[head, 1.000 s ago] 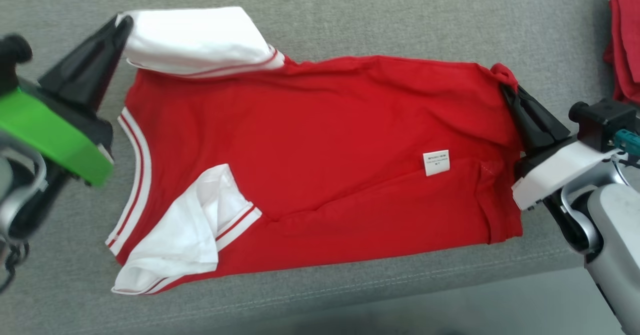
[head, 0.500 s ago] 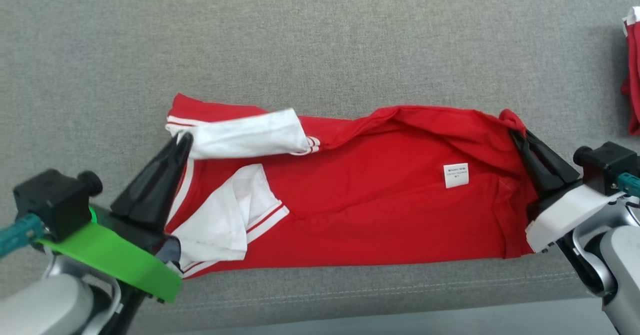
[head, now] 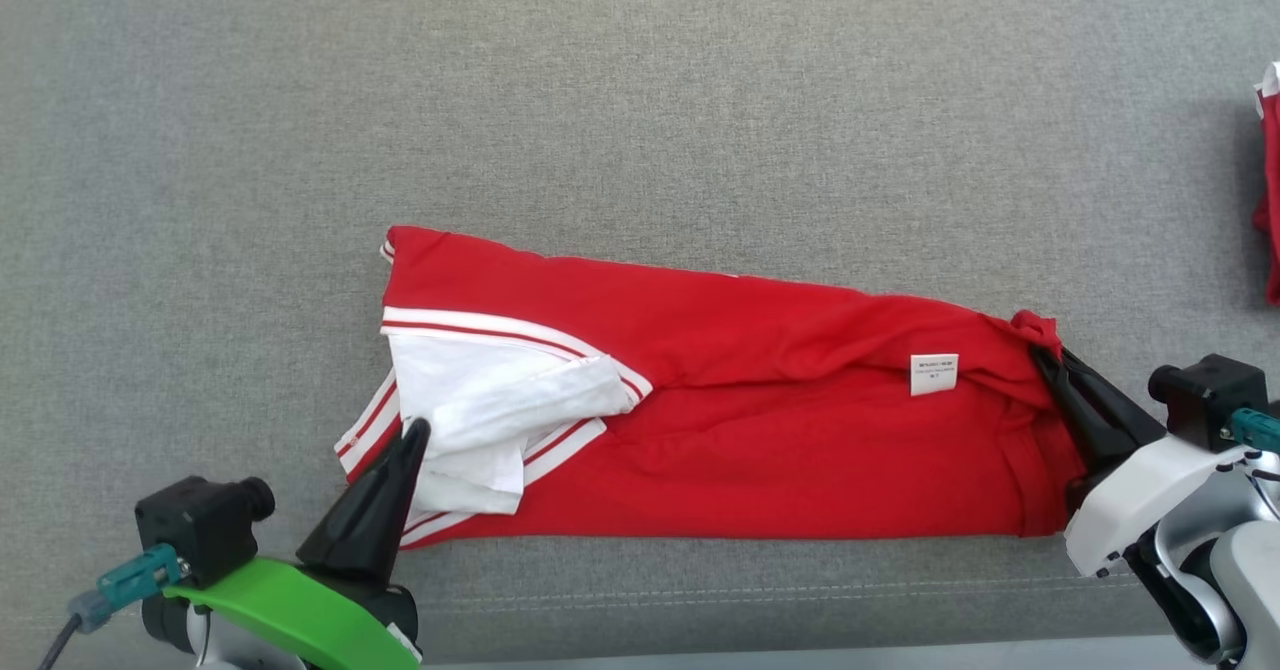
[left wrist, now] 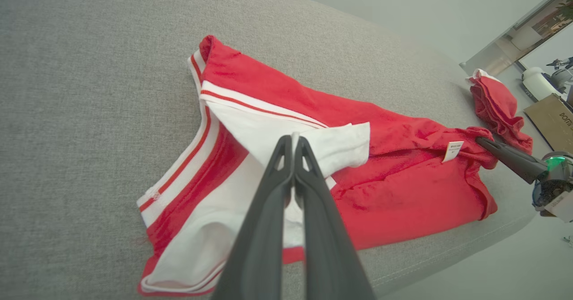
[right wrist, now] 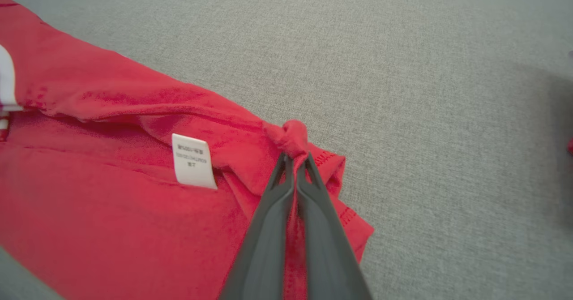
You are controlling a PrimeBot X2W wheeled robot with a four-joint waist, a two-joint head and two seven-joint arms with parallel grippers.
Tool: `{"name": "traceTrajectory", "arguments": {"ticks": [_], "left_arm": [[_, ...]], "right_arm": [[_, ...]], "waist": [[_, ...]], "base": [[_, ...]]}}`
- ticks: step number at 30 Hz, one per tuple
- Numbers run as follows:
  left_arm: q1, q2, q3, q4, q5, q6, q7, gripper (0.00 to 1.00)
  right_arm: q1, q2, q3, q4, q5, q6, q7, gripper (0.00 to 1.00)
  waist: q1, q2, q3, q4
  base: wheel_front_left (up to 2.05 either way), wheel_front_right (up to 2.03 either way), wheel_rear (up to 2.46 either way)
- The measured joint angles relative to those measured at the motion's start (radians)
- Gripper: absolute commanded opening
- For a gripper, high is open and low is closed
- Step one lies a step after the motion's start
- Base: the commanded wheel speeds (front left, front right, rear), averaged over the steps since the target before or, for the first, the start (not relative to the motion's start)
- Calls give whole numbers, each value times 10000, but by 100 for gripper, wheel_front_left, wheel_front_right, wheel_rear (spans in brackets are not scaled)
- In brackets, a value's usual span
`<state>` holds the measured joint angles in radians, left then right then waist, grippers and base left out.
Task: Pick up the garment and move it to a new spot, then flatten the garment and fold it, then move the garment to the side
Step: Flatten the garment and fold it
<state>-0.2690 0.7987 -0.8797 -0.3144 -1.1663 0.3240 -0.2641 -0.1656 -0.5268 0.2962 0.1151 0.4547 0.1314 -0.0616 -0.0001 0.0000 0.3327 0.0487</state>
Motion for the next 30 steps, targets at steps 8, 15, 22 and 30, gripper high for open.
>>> {"name": "traceTrajectory", "arguments": {"ticks": [8, 15, 22, 30], "left_arm": [[471, -535, 54, 1093, -272, -686, -6, 100], [650, -974, 968, 1582, 36, -407, -4, 100], [1029, -1737, 3120, 1386, 1730, 548, -6, 100], [1143, -2589, 4920, 1404, 4257, 805, -8, 100]], "right_arm": [[613, 627, -533, 201, 359, 0, -77, 100], [1649, 1356, -1162, -407, 424, 0, -270, 100], [2003, 2527, -2127, -1218, 261, -8, -915, 100], [1233, 3804, -2920, -1087, -531, -10, -1250, 100]], "waist": [[0, 0, -266, 100], [0, 0, -618, 126], [0, 0, -992, -81], [0, 0, -1581, -359]], "base": [[0, 0, 0], [0, 0, 0], [0, 0, 0], [0, 0, 0]]}}
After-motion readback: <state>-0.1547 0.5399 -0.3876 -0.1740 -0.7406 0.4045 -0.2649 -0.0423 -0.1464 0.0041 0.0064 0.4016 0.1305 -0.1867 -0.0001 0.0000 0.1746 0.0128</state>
